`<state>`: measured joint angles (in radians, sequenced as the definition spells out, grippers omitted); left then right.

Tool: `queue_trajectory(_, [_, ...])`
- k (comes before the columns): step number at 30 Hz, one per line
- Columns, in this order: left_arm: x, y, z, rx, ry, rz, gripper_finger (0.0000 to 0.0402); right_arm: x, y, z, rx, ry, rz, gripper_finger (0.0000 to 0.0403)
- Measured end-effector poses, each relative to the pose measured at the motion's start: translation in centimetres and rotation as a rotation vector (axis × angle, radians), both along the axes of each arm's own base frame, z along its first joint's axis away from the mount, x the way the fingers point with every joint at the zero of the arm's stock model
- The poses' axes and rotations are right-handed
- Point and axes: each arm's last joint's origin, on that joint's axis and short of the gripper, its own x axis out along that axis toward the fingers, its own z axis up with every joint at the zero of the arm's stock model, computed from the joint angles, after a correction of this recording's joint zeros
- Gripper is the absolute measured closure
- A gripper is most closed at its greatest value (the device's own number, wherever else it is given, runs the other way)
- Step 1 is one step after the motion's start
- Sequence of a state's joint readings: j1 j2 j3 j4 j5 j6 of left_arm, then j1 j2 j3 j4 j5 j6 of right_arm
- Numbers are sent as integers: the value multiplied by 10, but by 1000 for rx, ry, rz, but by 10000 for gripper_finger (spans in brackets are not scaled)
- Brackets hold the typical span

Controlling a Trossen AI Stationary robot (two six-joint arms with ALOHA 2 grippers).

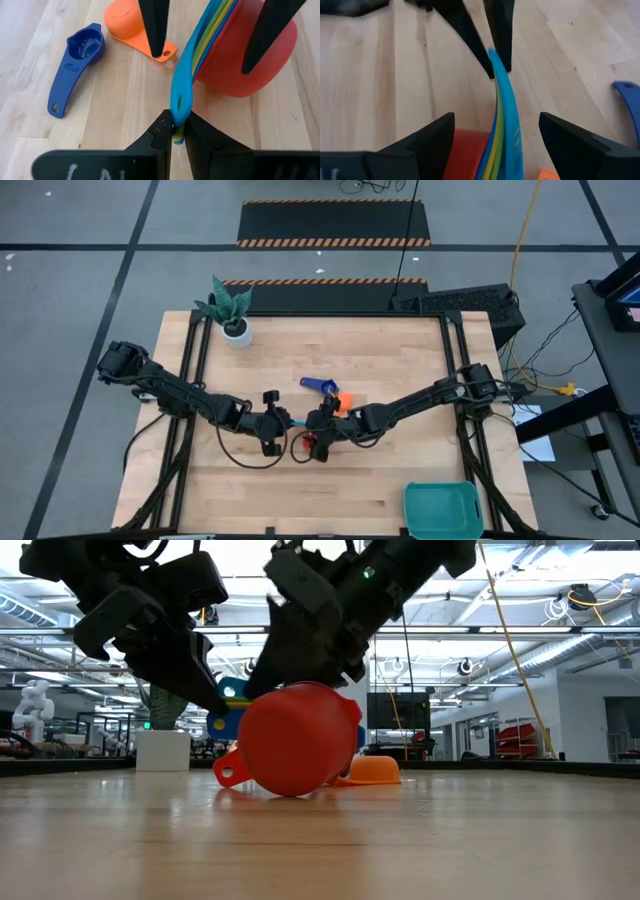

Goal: Nest measuring cups in basket
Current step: Stack the orange measuring cup on top of the light blue measuring cup

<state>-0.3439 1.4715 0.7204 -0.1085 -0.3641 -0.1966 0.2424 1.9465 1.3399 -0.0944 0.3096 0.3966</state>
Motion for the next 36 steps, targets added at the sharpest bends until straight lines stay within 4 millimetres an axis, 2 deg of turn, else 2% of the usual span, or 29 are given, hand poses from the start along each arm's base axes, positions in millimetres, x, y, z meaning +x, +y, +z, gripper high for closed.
queue_trajectory(8, [-1,-5,0,-8,-8,-13,362,0,4,0,6,-4,46,124])
queue_trajectory(15, [-3,-11,1,-27,-16,-14,362,2,4,-4,71,3,45,158])
queue_trajectory(19, [-4,-14,1,-37,-15,-12,362,1,11,-4,79,-2,48,168])
queue_trajectory(31, [-4,-15,1,-46,-16,-15,362,0,11,-6,79,21,86,136])
queue_trajectory(36, [-5,-15,1,-60,-17,-1,361,1,12,-10,93,33,100,142])
